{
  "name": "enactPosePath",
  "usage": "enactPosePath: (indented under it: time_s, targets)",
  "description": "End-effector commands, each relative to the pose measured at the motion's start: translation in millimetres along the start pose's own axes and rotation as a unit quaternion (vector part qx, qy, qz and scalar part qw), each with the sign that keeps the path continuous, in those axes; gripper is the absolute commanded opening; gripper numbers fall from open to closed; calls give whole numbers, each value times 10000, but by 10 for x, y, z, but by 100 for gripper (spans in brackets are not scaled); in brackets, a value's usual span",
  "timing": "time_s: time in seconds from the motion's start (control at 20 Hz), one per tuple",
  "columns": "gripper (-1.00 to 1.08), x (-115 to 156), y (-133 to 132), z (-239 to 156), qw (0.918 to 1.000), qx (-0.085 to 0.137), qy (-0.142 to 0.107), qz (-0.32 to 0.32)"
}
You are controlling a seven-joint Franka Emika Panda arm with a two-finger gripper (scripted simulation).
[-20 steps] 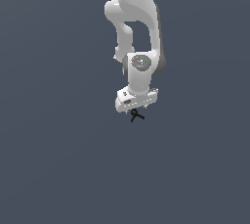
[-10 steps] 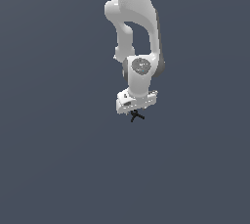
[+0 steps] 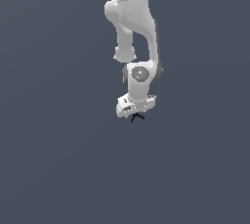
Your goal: Pick up the object and move it to a goal position.
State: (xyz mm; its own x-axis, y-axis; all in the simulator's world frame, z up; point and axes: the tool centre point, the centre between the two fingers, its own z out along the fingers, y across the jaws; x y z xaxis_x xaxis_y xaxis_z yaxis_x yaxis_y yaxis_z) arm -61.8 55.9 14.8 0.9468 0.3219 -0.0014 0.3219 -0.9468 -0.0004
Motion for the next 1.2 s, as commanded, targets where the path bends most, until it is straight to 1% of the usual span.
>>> enactPosePath:
  time_s: [0.0,0.7,0.9,1.15]
  targets:
    - [-100,6,2,13,10000,-2,7,0]
    - [-100,3,23,-35,10000,-2,7,0]
    - [-100,-1,85,-169,10000,-2,7,0]
    - [-100,-10,223,-468,10000,-3,6,-2]
